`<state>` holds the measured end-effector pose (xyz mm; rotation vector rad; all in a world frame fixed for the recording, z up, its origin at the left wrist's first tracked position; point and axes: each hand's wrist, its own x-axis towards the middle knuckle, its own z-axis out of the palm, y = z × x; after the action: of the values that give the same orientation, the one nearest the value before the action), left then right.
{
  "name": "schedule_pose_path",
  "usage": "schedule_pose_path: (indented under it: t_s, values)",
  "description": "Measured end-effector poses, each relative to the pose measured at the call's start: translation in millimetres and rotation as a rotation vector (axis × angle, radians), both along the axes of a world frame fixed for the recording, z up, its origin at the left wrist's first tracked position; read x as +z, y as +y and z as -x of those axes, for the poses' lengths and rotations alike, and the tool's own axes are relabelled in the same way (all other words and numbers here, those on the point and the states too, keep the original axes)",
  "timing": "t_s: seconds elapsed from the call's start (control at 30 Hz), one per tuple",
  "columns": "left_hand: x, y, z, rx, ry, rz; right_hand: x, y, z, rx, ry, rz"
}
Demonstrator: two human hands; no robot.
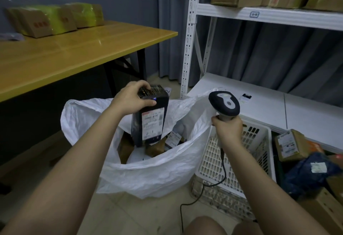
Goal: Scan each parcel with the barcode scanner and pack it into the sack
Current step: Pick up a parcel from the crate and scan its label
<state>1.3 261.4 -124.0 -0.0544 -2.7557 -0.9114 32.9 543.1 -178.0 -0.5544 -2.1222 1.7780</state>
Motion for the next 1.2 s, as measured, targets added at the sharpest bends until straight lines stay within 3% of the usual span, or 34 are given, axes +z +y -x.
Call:
schedule_pose_path:
  t_s: [0.13, 0.27, 0.4, 0.47, 0.53, 0.6, 0.97, 1.2]
  values:
    - [-26, 7, 6, -0.033, -0.224, -0.181, -4, -4, 0, -0.005, -0.003, 0.016]
    - [-69, 27, 13, 0.156, -0.363, -0.419, -11, 1, -2, 0.005, 0.006, 0.034]
    - [-82, 54, 21, 0.275, -0.025, -0.555, -14, 12, -2, -0.001, 0.038, 0.036]
    - [-89, 61, 30, 0.207, -0.169, -0.477, -13, 15, 0, 0.0, 0.045, 0.039]
    - [-100, 63, 35, 0.088, -0.482, -0.197, -13, 19, 3, 0.013, 0.041, 0.025]
    - [-106, 66, 32, 0.015, -0.567, -0.118, -14, 22, 5, 0.015, 0.028, 0.006]
    - [-95, 77, -13, -0.054, -0.454, -0.303, -25, 35, 1, -0.007, -0.092, 0.03]
    - [-68, 128, -60, -0.14, -0.291, -0.456, -16, 70, -48, 0.06, -0.141, 0.113]
